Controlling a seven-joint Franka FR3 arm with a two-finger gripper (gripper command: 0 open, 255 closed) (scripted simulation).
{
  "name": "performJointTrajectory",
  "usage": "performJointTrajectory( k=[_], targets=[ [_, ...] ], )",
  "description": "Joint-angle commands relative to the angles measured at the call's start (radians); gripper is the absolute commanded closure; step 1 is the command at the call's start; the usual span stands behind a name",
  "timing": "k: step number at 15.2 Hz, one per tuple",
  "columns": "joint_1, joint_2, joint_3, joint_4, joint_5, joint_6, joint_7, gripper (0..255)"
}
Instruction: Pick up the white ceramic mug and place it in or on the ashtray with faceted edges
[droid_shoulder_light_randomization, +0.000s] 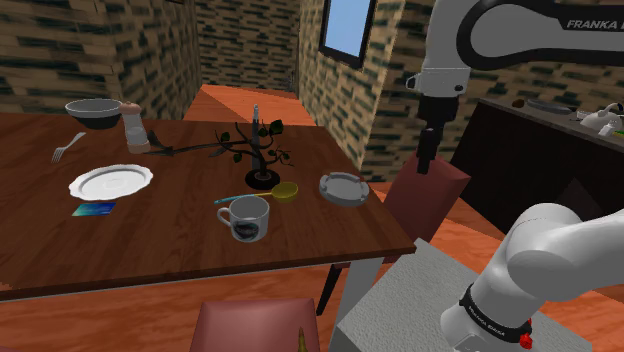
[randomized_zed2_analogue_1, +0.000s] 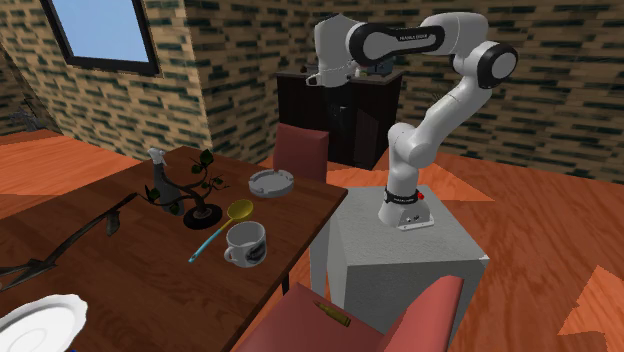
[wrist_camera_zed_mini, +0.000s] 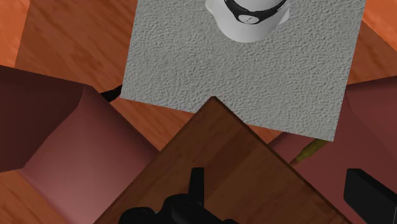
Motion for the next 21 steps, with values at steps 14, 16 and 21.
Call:
performJointTrajectory(
  k=[14, 16, 21],
  targets=[
    [0.043, 0.427, 0.131, 0.125, 0.082, 0.334, 0.122, 0],
    [0.047, 0.5, 0.149, 0.163, 0.083, 0.374, 0.141, 0],
    [0.061, 0.684, 0.189, 0.279, 0.068, 0.454, 0.192, 0]
  ],
)
